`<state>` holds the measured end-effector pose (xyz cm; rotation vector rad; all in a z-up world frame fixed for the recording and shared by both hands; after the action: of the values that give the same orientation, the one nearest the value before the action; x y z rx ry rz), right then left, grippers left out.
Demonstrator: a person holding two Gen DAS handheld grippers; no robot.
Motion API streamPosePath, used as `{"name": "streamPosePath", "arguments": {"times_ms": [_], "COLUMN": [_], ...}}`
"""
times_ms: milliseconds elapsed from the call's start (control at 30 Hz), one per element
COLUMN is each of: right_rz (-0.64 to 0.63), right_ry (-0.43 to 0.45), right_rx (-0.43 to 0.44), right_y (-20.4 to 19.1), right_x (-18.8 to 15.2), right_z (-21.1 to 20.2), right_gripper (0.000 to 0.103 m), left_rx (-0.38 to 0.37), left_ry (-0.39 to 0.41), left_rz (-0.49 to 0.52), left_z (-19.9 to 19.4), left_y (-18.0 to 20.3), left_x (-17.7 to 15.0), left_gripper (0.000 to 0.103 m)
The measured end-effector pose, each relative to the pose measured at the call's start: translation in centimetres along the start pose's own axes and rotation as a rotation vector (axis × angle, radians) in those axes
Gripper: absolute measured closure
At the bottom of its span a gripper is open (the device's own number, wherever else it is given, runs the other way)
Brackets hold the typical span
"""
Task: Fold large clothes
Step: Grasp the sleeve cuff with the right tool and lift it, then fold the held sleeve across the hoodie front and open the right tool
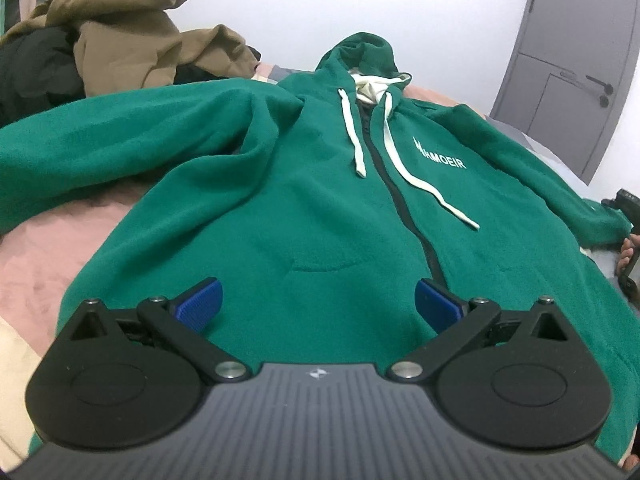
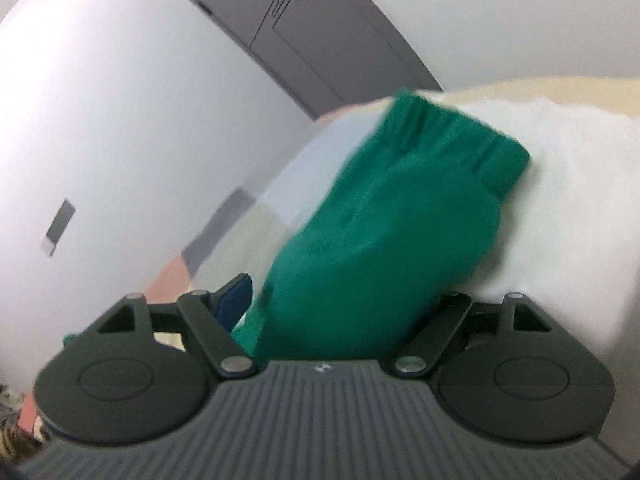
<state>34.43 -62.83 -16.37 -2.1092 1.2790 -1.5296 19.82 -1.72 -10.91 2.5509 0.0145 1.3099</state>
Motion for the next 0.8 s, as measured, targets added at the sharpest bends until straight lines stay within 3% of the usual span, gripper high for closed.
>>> {"name": "streamPosePath", "arguments": {"times_ms": [67, 133, 167, 267, 433, 600, 800], "right_rz": [-0.019, -0.053, -0.093, -0.199, -0.194, -0.305, -0.302], "right_ry": [0.003, 0.006, 0.023, 0.108, 0.245, 0.201, 0.144], "right_rx": [-0.027, -0.038, -0.038, -0.032, -0.089, -0.161, -0.212], "right_y": [-0.1, -0.5, -0.9, -2.2, -0.7, 0.1, 1.8], "right_x": [1.6, 3.5, 4.6, 7.9, 13.9, 14.6, 13.1], "right_z": [1.4, 2.4, 2.6, 2.4, 2.3, 5.2, 9.3], "right_gripper": [0.065, 0.087, 0.092, 0.095, 0.095, 0.095, 0.095], "left_rx": [-0.005, -0.004, -0.005, -0.012, -0.025, -0.004, 0.025], "left_ry": [0.009, 0.017, 0.020, 0.030, 0.044, 0.016, -0.019], "left_rz": [-0.013, -0.021, -0.025, -0.026, 0.005, 0.009, -0.009], "left_z": [0.4, 0.8, 1.1, 1.6, 2.3, 3.2, 4.3], "left_y": [-0.1, -0.2, -0.2, 0.1, 0.9, 0.7, 0.3], "left_x": [0.1, 0.3, 0.4, 0.7, 0.7, 0.6, 0.6], "left_gripper": [0.000, 0.000, 0.000, 0.000, 0.000, 0.000, 0.000]}}
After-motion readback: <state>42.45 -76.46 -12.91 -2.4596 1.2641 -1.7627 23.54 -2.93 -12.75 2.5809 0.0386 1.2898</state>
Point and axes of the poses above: each gripper's, at about its wrist camera, not at the fingertips, and z roughly the way its jaws point, y to its right, x to its top, the point moved 4 cm from there along z, roughly the way its jaws point, and after that the axes turned 6 degrees about -x, right-handed, at the moved point
